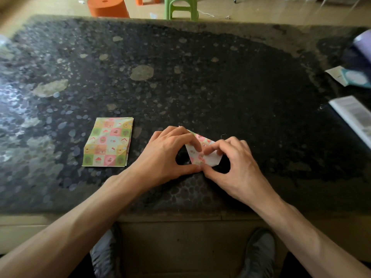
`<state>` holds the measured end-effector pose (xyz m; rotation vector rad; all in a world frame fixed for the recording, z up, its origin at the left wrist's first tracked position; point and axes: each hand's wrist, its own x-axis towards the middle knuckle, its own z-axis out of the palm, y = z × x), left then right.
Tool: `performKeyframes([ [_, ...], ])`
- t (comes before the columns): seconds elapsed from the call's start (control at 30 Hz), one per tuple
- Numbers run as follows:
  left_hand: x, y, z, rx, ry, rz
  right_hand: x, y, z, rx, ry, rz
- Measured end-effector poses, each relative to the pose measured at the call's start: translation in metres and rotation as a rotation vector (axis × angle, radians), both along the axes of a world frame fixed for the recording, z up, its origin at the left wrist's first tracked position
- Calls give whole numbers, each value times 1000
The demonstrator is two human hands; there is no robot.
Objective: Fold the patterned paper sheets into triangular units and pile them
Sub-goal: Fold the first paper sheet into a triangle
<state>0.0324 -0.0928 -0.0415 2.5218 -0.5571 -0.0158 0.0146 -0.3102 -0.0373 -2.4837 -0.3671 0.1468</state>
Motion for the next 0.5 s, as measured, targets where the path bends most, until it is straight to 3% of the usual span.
performKeyframes([
  [0.5,0,1,-1,-23,43,11,7,-3,0,7,48,35],
])
